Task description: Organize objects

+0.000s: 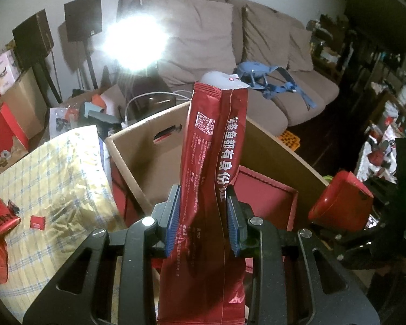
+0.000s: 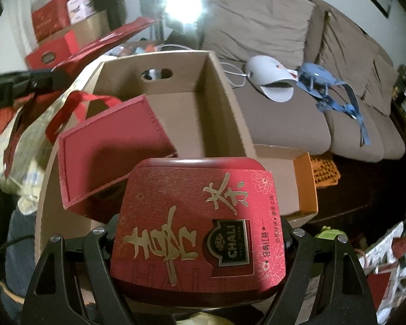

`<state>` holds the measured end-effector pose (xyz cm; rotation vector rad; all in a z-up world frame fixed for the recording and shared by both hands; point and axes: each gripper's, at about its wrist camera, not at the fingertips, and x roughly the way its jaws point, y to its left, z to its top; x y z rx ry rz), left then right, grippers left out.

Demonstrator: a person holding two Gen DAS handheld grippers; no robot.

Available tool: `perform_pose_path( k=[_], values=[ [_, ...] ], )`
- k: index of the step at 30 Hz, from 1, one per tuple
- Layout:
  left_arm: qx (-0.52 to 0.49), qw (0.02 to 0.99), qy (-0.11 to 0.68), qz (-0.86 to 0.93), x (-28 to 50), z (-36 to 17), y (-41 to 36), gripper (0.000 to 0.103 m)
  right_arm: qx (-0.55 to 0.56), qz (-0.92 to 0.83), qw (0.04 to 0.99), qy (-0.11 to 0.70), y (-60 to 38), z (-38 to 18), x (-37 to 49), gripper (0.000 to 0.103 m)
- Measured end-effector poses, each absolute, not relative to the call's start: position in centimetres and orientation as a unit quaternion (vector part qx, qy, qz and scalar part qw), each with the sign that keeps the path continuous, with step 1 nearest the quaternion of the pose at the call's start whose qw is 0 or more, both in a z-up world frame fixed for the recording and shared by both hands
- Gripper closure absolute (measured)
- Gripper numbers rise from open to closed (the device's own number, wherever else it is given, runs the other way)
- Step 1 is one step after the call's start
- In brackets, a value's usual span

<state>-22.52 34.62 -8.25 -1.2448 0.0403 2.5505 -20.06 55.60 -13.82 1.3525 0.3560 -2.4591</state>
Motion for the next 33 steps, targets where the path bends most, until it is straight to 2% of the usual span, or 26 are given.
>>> perform_pose_path(
  k=[10, 25, 33],
  values=[
    [-0.444, 0.149, 0.022, 0.883, -22.5, -9.1, 34.4, 0.074, 0.477, -0.848, 0.184, 0.141, 54.1, -14.5, -19.8, 0.02],
    [-0.468, 0.188, 0.045, 0.862, -21.7, -9.8, 36.0, 0.074, 0.512, -0.838, 0.151, 0.111, 55.8, -15.9, -21.0, 0.02],
    [-0.48, 0.206, 0.028, 0.852, -21.5, -9.8, 36.1, 0.074, 0.521, -0.833, 0.148, 0.116, 55.6, -16.4, -21.2, 0.02]
  ],
)
